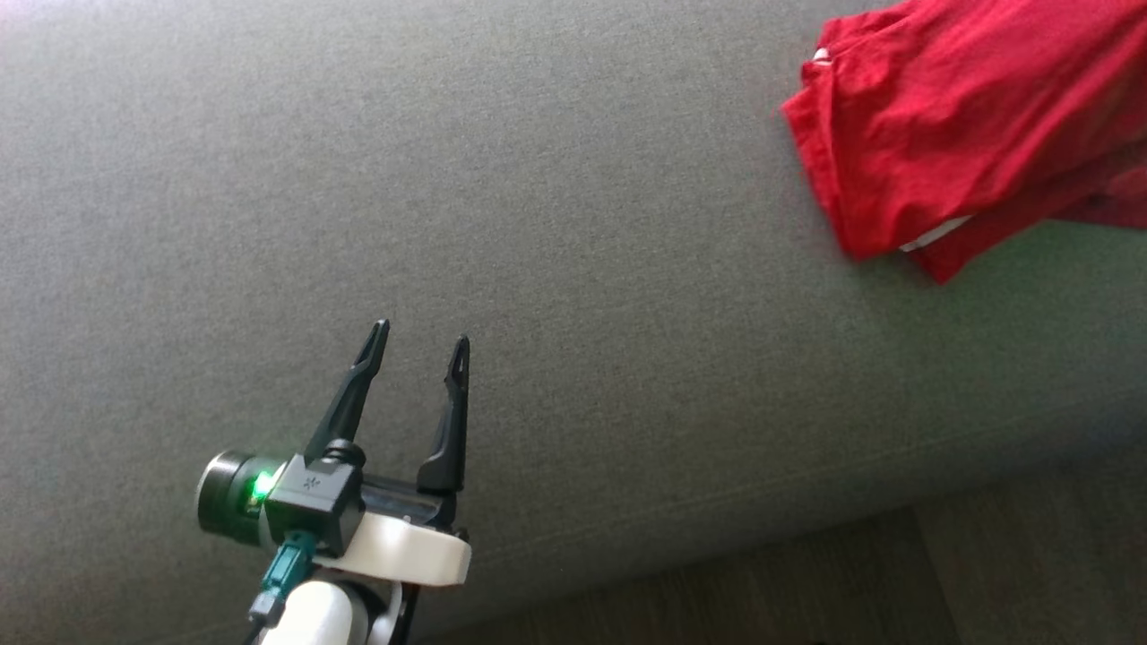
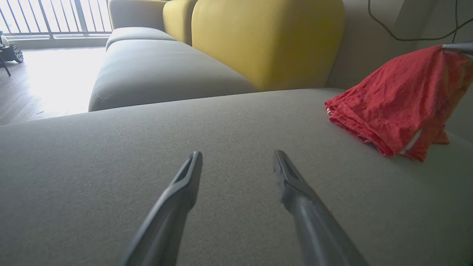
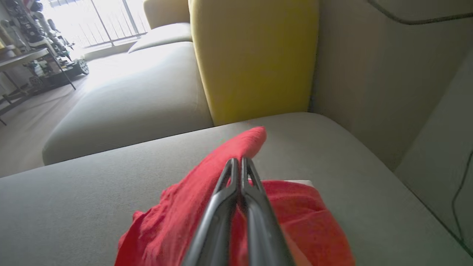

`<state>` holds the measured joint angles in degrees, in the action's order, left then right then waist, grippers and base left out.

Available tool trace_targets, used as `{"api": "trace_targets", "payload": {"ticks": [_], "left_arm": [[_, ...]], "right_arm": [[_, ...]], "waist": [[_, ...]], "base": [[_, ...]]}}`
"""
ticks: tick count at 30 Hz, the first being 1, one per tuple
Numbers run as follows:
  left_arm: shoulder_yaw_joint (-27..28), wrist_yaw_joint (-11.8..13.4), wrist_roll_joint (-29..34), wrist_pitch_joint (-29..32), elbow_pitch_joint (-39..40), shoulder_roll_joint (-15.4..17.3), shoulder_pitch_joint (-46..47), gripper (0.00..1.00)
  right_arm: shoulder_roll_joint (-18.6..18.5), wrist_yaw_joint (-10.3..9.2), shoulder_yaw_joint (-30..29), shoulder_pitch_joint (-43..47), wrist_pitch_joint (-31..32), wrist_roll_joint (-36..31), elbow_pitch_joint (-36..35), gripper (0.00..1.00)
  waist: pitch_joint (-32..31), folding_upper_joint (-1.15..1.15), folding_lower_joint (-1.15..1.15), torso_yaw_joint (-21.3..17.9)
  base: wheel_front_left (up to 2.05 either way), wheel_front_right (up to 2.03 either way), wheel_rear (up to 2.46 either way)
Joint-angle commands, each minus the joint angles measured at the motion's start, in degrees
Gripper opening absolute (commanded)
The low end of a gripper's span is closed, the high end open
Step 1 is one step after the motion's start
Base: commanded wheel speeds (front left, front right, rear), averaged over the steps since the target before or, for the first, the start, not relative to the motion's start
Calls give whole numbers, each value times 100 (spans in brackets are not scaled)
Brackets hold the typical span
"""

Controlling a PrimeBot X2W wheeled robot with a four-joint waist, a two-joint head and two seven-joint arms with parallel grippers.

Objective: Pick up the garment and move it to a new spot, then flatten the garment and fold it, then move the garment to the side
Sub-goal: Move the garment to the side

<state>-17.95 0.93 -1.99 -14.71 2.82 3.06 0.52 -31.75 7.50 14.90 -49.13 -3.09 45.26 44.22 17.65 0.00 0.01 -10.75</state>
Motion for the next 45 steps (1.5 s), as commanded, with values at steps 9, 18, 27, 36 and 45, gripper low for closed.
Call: {"api": "trace_targets", "payload": {"ticks": [9, 18, 27, 36, 45], "left_arm": [[179, -54, 60, -29, 81, -18, 206, 100], [277, 26, -67, -29, 25, -18, 104, 100], [382, 208, -908, -29, -245, -18, -27, 100], [415, 435, -1240, -29, 61, -18, -255, 100], [691, 745, -1051, -29, 370, -18, -629, 100]], "right_arm": [[-53, -1, -1015, -175, -269, -1145, 703, 100], [568, -1, -1525, 343, -1030, -2215, 737, 100], [1859, -1, -1633, 1676, -1186, -2669, -1101, 100], [2794, -1, -1446, 3237, -1189, -3039, -2443, 100], [2884, -1, -1358, 4384, -1190, -3834, -3626, 100]], "waist": [[19, 0, -1, 86], [-224, 0, -1, 97], [-669, 0, -1, 290], [-1200, 0, -1, 874], [-1641, 0, -1, 1283]], "base": [[0, 0, 0], [0, 0, 0], [0, 0, 0], [0, 0, 0], [0, 0, 0]]}}
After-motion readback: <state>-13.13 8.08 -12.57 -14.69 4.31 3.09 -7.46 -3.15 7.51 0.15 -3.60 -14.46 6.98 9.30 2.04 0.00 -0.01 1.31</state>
